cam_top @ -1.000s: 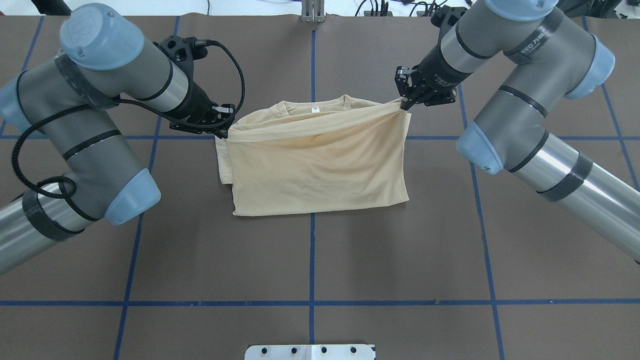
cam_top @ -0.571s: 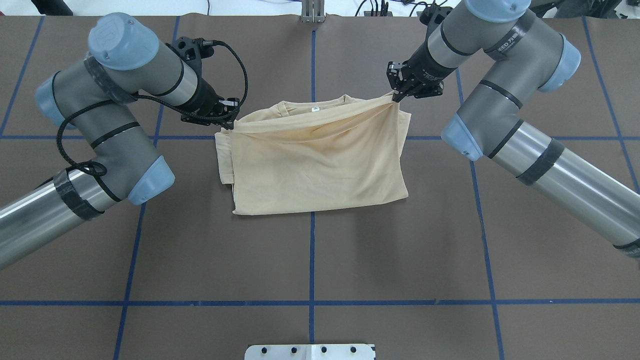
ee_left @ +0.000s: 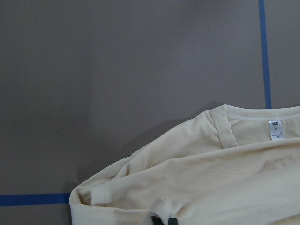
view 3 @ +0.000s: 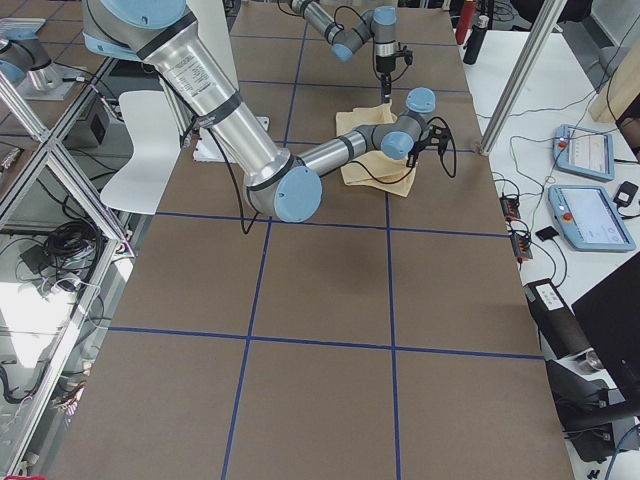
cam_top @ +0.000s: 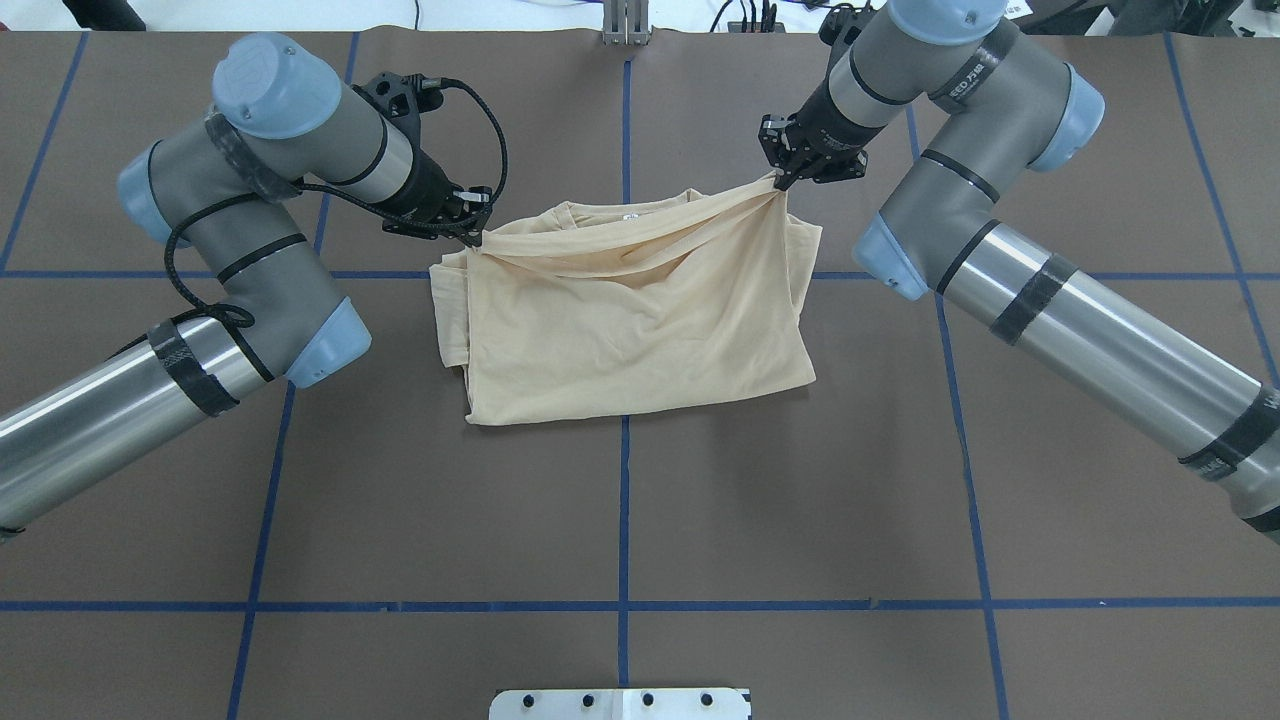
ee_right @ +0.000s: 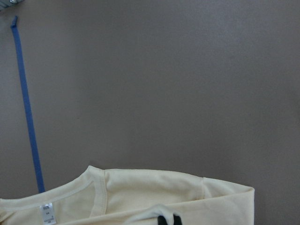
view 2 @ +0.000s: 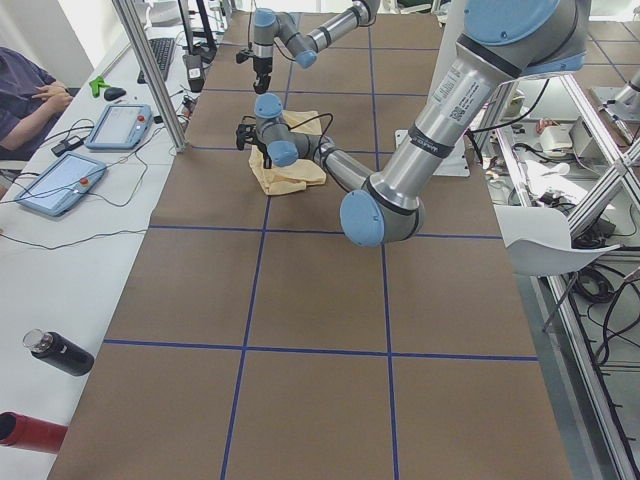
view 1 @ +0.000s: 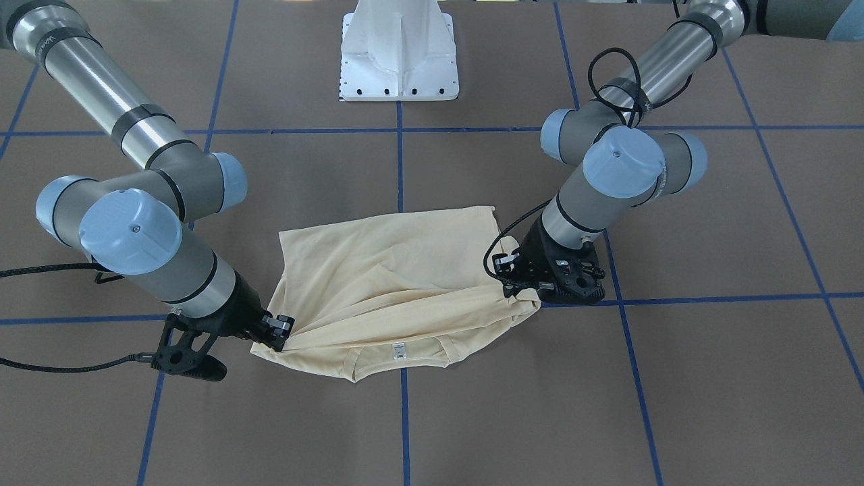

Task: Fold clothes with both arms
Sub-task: 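Lift the hem with both grippers and fold it toward the collar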

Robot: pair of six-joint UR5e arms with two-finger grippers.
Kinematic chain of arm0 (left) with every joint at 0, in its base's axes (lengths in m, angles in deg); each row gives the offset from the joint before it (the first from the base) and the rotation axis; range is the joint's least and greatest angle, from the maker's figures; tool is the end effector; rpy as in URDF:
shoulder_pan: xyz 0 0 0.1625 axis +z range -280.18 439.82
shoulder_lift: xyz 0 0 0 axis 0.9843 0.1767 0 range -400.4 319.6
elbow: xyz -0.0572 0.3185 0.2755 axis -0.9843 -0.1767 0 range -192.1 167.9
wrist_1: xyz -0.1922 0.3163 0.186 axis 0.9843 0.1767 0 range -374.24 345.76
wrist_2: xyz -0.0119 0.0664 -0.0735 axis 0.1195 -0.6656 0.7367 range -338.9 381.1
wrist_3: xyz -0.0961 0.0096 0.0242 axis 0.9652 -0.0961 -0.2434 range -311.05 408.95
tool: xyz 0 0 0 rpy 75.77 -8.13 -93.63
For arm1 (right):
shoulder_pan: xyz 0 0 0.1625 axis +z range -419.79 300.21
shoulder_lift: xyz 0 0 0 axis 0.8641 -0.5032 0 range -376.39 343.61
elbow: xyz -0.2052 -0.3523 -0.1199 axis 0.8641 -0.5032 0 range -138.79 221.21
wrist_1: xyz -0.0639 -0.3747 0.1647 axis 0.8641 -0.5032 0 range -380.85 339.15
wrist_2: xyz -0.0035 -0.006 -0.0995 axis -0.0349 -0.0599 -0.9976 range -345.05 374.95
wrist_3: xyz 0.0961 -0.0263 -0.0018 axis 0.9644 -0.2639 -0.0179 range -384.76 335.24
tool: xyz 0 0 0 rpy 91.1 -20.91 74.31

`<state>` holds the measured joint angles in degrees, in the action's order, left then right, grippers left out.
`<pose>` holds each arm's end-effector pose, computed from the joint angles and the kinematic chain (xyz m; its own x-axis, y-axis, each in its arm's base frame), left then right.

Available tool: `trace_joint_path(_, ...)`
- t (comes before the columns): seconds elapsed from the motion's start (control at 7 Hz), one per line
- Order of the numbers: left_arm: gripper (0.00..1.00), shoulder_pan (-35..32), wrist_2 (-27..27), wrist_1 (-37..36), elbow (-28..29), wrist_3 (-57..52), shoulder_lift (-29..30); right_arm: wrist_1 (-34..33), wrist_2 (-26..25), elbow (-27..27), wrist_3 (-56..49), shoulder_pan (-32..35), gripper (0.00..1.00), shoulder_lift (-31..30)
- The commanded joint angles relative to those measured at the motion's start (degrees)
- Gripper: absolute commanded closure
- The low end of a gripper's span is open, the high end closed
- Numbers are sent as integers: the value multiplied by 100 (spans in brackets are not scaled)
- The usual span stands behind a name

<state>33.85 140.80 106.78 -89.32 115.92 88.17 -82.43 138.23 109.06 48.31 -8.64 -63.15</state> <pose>0.4575 -0.5941 0.2878 0.4816 -0.0091 -0.8763 0.1606 0.9839 0.0780 -0.4314 -0.6608 0.3093 0.5032 0.2363 0.8312 -0.2537 0.9599 -0.1194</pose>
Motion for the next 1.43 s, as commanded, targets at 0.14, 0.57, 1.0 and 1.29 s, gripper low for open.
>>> trace_joint_path(0.14, 100, -52, -377, 412, 883, 62, 361, 41, -147, -228, -3, -60, 100, 71)
trace_joint_path(0.57, 100, -193, -421, 431, 1105, 9, 344, 41, -295, -237, -3, -139, 100, 71)
trace_joint_path(1.0, 100, -184, -412, 431, 1070, 26, 362, 145, -374, -228, -3, -131, 100, 54)
trace_joint_path(1.29, 100, -184, -412, 440, 1043, 18, 370, 163, -401, -228, -3, -122, 100, 62)
